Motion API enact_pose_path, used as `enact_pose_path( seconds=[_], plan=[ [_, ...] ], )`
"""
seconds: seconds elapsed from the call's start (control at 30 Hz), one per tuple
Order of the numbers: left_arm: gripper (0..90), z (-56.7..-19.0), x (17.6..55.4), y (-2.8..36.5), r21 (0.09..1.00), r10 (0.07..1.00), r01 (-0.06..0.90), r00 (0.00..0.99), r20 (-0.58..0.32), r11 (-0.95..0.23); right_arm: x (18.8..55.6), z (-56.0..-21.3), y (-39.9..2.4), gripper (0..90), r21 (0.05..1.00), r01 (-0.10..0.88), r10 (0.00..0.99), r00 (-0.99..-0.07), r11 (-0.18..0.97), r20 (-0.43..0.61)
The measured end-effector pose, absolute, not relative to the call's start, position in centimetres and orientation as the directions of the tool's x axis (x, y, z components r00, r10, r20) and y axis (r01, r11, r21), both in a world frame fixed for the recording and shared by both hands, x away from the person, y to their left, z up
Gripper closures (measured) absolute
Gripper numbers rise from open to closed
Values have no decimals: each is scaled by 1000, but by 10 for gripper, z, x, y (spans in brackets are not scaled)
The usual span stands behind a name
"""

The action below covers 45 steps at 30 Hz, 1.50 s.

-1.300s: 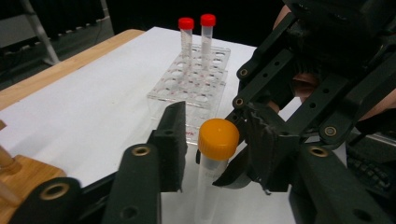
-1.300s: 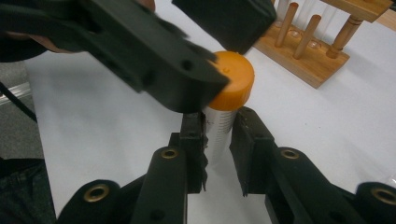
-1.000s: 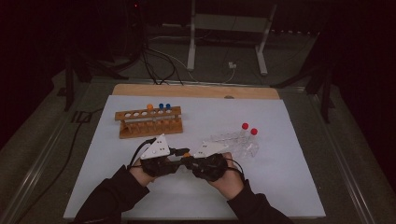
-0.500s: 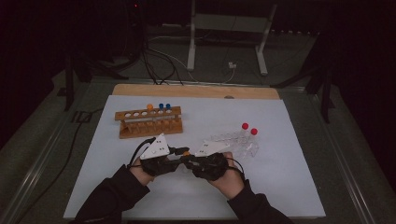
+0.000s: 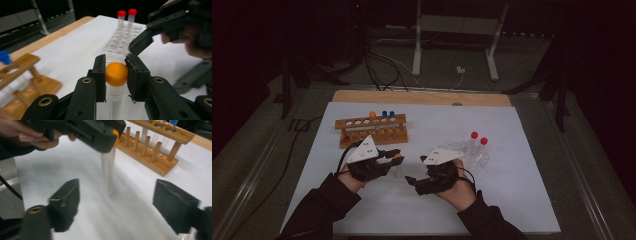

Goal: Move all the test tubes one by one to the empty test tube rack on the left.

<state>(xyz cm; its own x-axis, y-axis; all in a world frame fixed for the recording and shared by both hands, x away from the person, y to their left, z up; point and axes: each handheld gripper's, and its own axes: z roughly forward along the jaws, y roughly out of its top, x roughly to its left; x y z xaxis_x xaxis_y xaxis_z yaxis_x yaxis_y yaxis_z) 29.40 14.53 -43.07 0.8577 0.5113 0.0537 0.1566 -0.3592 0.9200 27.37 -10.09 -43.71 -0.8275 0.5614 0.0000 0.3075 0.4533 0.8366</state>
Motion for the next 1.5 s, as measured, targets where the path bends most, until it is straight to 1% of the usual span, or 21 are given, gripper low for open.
enact_pose_path(
  seconds=[0.03, 0.07, 0.23, 0.27, 0.53, 0.83, 1.2, 1.5],
  plan=[
    [720, -430, 295, 148, 923, 518, 159, 854, 50, -351, 274, -437, -101, 143, 838, 312, 569, -822, 448, 2],
    [720, -429, 296, 151, 925, 524, 159, 850, 49, -345, 274, -436, -101, 139, 841, 313, 569, -822, 442, 7],
    [720, -423, 302, 163, 925, 563, 162, 824, 65, -344, 274, -435, -102, 48, 850, 314, 573, -820, 422, 19],
    [720, -421, 303, 166, 926, 569, 163, 820, 65, -341, 274, -434, -103, 14, 852, 311, 559, -829, 421, 25],
    [720, -405, 316, 190, 932, 639, 171, 765, 79, -320, 274, -429, -110, 0, 867, 309, 550, -834, 391, 49],
    [720, -387, 335, 209, 940, 703, 170, 705, 95, -297, 275, -429, -111, 0, 869, 307, 550, -834, 388, 50],
    [720, -380, 361, 220, 945, 768, 180, 632, 101, -273, 275, -428, -112, 0, 873, 298, 548, -836, 386, 43],
    [720, -381, 382, 221, 952, 812, 183, 575, 100, -247, 275, -429, -112, 0, 870, 299, 544, -838, 391, 43]
  ],
)
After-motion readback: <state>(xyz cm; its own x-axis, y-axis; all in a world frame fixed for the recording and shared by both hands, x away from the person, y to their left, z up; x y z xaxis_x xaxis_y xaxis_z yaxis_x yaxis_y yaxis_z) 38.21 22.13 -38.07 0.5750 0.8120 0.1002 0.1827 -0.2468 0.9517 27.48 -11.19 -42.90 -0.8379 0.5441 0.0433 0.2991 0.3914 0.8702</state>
